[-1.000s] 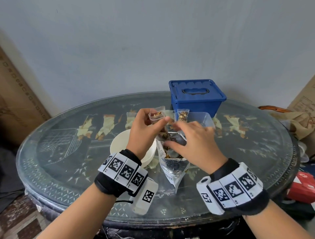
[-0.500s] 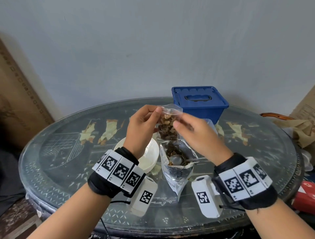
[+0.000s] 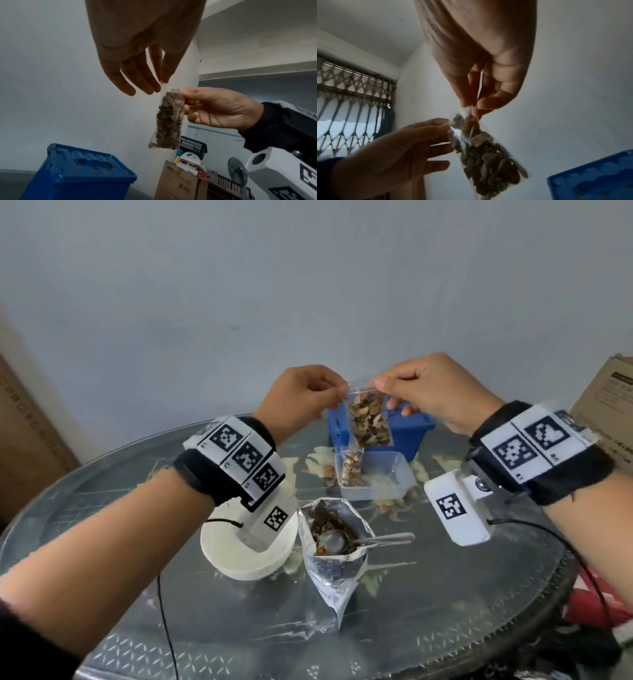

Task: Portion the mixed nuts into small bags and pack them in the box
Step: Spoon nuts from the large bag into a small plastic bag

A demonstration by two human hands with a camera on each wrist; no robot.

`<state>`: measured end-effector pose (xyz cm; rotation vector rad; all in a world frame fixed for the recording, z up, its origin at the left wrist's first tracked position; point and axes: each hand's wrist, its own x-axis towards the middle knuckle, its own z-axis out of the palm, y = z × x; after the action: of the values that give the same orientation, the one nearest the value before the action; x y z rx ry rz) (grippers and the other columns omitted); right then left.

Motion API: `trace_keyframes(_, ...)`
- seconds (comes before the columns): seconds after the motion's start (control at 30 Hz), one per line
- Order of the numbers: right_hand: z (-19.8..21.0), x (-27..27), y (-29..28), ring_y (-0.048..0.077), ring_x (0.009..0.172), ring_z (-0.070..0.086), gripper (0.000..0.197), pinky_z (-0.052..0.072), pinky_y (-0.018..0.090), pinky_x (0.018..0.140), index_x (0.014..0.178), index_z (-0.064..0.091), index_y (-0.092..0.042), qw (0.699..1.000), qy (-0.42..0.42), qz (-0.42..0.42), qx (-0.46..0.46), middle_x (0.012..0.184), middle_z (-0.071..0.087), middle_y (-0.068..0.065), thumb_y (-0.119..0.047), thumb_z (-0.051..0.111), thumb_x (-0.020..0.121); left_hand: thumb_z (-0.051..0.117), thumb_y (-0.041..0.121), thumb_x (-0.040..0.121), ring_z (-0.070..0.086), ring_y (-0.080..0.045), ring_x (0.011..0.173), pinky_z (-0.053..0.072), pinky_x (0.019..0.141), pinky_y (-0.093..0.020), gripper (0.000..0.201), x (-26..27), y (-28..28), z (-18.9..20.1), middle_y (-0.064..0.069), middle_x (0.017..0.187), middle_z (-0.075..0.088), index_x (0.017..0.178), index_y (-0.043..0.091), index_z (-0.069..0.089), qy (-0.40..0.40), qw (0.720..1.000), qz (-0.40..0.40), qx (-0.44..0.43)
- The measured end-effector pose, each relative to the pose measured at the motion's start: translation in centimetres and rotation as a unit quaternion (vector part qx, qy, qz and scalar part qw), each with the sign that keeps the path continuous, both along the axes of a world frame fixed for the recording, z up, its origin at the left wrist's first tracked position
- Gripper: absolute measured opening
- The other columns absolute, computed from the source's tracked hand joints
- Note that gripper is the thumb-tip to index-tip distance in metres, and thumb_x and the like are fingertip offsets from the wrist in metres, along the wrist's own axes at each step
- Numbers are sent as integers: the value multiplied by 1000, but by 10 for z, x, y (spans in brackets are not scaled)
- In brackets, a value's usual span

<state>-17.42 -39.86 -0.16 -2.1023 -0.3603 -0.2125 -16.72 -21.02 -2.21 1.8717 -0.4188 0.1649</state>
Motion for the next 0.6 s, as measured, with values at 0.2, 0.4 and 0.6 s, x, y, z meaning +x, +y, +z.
trace_keyframes(0.2, -20, 65, -18, 7, 58, 61, 14, 53, 17, 58, 97, 67, 0, 997, 66, -21, -13, 69, 62, 6, -10, 59, 90, 63, 16, 85, 54, 2, 59, 42, 55, -6, 9, 70, -18, -2, 7, 69, 61, 90, 10, 67, -20, 981, 2, 195)
trace_keyframes(0.4, -93, 117, -21, 14, 67, 63, 18, 54, 19, 59, 100, 66, 3, 986, 161, -45, -15, 79, 65, 12, -10, 57, 92, 63, 18, 85, 54, -9, 77, 40, 71, -20, 13, 133, -31, -52, 0, 86, 63, 89, 8, 70, 8, 932, -38, 361)
trace_keyframes(0.6, -166, 149, -21, 18, 76, 64, 11, 54, 22, 65, 90, 68, -9, 970, 229, -78, -14, 87, 69, 15, -15, 59, 91, 60, 20, 87, 50, -3, 60, 41, 61, -14, 18, 172, -40, -110, 3, 72, 62, 91, 6, 71, 68, 890, -86, 442)
